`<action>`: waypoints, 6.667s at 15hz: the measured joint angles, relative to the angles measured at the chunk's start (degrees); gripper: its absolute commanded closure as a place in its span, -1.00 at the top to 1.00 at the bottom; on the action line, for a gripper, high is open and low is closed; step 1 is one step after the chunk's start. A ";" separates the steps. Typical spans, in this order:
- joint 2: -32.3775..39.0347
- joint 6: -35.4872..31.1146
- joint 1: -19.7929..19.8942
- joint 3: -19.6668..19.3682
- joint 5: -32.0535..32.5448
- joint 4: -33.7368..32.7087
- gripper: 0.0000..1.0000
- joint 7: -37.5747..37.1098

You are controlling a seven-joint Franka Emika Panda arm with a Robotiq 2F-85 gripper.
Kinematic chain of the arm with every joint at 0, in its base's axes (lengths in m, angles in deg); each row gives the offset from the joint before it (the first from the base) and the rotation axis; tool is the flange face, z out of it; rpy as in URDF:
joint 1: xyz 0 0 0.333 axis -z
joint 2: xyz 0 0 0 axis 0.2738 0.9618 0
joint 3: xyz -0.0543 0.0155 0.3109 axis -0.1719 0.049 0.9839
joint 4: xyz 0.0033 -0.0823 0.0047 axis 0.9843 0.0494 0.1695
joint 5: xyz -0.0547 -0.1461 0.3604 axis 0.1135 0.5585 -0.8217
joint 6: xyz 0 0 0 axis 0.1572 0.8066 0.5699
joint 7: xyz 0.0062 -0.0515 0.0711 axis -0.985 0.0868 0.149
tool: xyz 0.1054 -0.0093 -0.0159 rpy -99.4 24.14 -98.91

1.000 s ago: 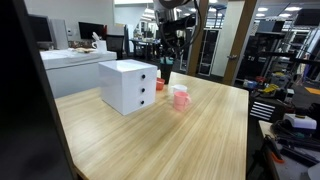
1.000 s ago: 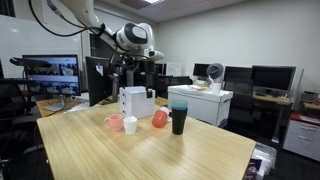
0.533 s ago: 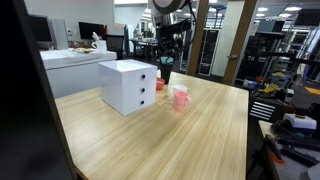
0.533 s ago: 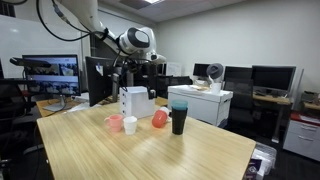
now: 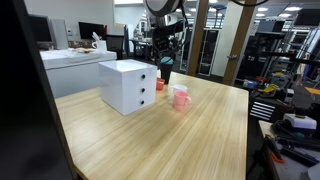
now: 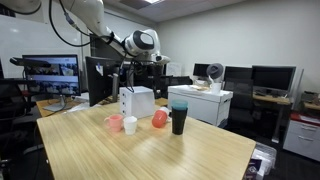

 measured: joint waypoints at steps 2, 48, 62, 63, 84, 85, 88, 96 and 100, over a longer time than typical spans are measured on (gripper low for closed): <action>2.59 -0.01 0.05 -0.04 -1.25 -3.66 1.00 -0.11; 35.66 23.05 3.76 0.63 -8.70 -51.00 0.57 -0.09; 35.97 26.89 3.50 -0.31 -7.63 -54.15 -0.81 -0.09; 35.97 27.21 3.48 -0.50 -7.47 -54.38 -0.82 -0.09; 37.81 26.52 2.99 -0.60 -7.17 -68.16 -0.87 -0.05; 37.81 26.51 2.89 -0.56 -7.17 -68.14 -0.87 -0.03; 37.86 26.51 2.75 -0.47 -7.17 -68.10 -0.17 -0.03; 37.82 26.51 2.88 -0.44 -7.17 -68.14 1.00 0.03; 37.88 26.52 3.44 -0.48 -7.16 -68.02 1.00 0.05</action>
